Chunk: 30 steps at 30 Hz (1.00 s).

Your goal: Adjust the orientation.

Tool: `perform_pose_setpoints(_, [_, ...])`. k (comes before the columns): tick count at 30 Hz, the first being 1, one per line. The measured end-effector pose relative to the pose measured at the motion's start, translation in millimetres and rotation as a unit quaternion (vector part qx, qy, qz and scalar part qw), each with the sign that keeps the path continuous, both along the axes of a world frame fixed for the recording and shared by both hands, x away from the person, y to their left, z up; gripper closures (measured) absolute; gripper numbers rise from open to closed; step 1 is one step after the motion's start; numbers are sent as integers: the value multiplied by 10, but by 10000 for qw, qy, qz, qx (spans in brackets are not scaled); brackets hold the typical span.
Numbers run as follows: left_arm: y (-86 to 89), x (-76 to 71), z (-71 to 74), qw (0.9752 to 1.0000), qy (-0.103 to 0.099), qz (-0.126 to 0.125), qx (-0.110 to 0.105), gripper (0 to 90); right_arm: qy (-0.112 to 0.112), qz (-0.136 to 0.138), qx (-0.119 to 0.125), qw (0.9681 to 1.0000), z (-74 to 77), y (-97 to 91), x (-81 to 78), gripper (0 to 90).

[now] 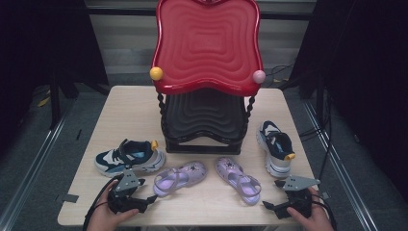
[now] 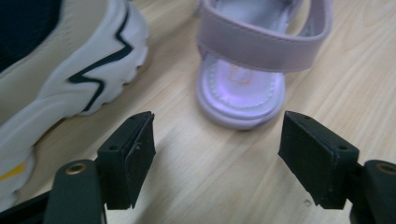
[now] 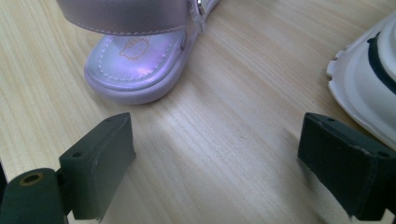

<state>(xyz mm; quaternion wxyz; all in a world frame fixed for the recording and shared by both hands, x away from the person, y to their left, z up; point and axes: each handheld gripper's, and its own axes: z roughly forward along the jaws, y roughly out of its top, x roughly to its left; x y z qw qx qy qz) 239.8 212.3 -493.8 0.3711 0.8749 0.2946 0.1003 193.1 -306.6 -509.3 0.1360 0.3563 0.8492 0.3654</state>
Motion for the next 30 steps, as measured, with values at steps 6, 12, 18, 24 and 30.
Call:
perform_pose_setpoints(6, [-83,11,15,9999,-71,-116,43,270,-2,1,-1,10000,0,0,0,100])
perform_pose_setpoints(12, [-145,12,-13,9995,-8,-282,138,277,-6,6,-2,10000,0,-1,1,100])
perform_pose_setpoints(18, [-194,-3,1,9992,-7,-383,149,313,-2,2,1,10000,0,0,1,99])
perform_pose_setpoints(24, [-217,-10,-3,9986,-8,-448,276,312,-5,7,-1,10000,0,-1,1,100])
perform_pose_setpoints(30, [-244,-51,17,9981,39,-494,373,331,-2,10,-1,10000,0,0,3,100])
